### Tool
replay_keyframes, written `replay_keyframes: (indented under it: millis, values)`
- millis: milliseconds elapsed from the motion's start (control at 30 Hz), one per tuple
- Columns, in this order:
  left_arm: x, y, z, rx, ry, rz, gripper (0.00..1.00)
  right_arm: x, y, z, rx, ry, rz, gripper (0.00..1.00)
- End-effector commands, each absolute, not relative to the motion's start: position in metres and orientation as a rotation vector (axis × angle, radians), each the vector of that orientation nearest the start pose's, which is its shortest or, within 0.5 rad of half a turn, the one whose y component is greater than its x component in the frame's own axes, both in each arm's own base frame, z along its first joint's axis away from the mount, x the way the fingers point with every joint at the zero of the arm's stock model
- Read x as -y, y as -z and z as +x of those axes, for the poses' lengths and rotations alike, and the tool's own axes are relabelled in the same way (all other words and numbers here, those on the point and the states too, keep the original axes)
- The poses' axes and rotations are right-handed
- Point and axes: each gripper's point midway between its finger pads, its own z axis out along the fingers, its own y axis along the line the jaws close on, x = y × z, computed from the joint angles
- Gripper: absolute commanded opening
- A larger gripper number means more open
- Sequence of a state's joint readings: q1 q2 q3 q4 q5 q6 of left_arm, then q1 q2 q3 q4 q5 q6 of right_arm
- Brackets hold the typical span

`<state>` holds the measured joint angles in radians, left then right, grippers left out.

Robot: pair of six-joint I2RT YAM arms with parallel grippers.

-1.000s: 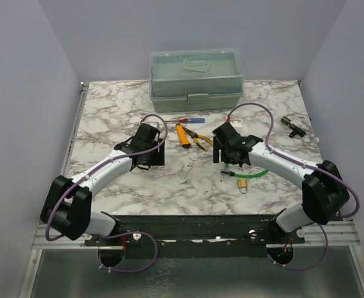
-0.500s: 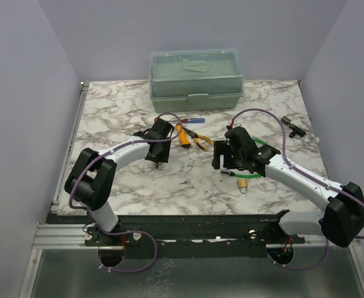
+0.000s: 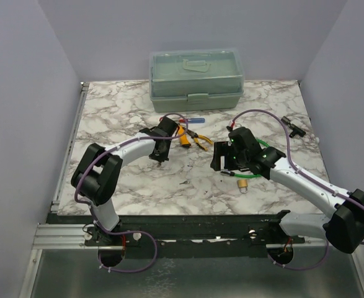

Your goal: Unlock with the key

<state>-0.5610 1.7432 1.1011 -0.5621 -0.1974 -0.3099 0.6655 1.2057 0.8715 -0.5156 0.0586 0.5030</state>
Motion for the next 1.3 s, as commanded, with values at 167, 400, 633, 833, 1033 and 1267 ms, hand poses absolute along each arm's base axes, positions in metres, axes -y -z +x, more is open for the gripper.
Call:
replay_keyframes:
  millis: [167,400,633,833,1033,1267]
  values:
    - [0.185,-0.067,0.298,-2.653,0.141,0.356,0.0,-0.218,-0.135,0.238,-2.447,-0.579,-0.183,0.83]
    - [0.206,-0.118,0.296,-2.503,0.339,0.488,0.0,-0.232,-0.151,0.24,-2.376,-0.707,-0.126,0.83]
    - [0.253,-0.188,0.258,-2.185,0.819,0.702,0.0,-0.257,-0.207,0.238,-2.136,-0.96,-0.202,0.83]
    - [0.274,-0.234,0.198,-1.941,1.204,0.904,0.0,-0.275,-0.261,0.224,-1.83,-1.17,-0.351,0.78]
    - [0.277,-0.255,0.159,-1.834,1.427,1.001,0.0,-0.29,-0.28,0.202,-1.692,-1.277,-0.571,0.65]
    - [0.277,-0.269,0.143,-1.764,1.521,1.039,0.0,-0.304,-0.296,0.166,-1.589,-1.456,-0.835,0.58]
